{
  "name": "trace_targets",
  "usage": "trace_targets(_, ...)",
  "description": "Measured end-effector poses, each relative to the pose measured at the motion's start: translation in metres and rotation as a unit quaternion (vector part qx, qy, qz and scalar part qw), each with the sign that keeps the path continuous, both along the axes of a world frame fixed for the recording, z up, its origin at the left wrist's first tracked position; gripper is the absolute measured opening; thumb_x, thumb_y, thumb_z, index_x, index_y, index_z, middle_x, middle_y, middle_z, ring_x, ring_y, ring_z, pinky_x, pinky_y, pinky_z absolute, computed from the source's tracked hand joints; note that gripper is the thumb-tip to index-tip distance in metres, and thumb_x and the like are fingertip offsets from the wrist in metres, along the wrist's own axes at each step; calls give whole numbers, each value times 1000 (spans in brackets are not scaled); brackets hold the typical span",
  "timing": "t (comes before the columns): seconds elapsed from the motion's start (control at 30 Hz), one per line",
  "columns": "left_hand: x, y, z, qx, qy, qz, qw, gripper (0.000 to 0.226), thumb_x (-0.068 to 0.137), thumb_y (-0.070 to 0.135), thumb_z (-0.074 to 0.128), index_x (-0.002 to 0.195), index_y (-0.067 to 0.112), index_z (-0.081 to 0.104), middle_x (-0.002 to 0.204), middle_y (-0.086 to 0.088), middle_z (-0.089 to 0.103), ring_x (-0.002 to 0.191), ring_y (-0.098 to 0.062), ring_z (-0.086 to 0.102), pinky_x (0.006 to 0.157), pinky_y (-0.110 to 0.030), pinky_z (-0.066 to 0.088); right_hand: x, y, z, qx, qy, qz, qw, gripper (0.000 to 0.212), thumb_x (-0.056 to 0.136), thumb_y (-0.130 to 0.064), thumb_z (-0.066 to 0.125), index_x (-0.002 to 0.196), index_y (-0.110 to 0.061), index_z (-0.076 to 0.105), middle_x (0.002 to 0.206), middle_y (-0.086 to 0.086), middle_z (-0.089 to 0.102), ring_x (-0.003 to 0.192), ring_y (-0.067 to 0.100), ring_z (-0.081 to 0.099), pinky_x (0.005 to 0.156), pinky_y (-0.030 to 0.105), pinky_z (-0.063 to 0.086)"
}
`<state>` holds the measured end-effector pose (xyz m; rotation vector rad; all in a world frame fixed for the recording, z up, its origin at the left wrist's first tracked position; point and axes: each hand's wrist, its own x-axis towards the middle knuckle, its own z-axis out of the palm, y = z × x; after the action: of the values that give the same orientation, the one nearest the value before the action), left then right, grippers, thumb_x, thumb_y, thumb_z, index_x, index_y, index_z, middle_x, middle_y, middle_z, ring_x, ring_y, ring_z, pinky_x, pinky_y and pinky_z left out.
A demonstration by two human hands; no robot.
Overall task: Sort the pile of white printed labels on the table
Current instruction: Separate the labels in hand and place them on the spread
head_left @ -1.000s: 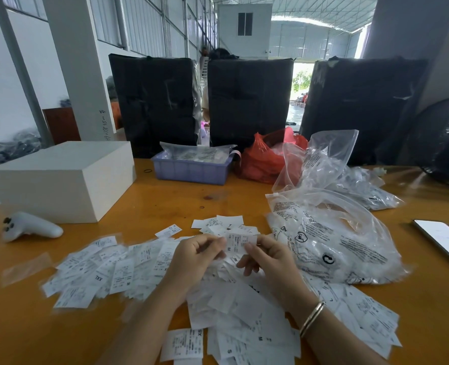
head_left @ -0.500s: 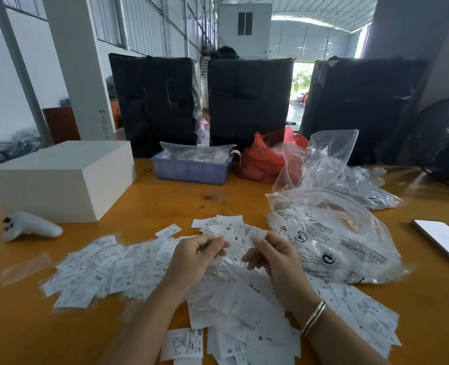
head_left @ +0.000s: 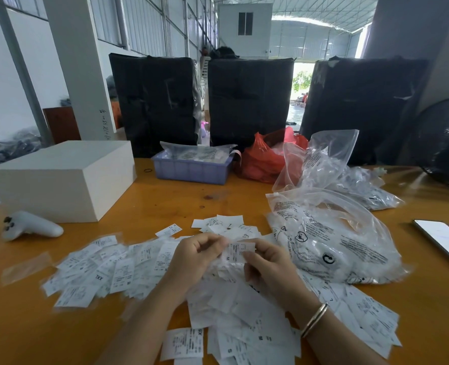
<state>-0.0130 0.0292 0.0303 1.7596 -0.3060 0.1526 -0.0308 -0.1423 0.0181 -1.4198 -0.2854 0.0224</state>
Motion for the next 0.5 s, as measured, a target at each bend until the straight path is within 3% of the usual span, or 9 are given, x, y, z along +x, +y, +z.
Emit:
trace_targets(0.13, 0, 0, -1, 11, 9, -19, 1000, 15, 82, 15, 73, 86, 30, 72, 84, 19, 72, 82, 2, 67, 67, -9, 50, 2, 1, -1, -32, 0, 6, 999, 26, 92, -5, 56, 113, -20, 56, 50, 4, 53, 40, 13, 37, 38, 21, 30)
trace_targets(0.3, 0, -4, -2, 24, 12, 20, 999, 21, 82, 17, 73, 86, 37, 68, 86, 16, 70, 86, 5, 65, 67, -9, 50, 3, 4, 1, -54, -49, -83, 994, 8, 91, -7, 58, 94, -10, 51, 61, 6, 66, 46, 11, 50, 46, 18, 42)
trace_targets(0.5, -2, -6, -2, -33, 12, 47, 998, 17, 83, 16, 72, 93, 29, 70, 84, 11, 72, 82, 5, 66, 62, -8, 49, 1, 7, 1, -105, -48, -36, 993, 12, 93, -12, 56, 88, -11, 66, 68, 3, 67, 51, 11, 51, 47, 21, 40)
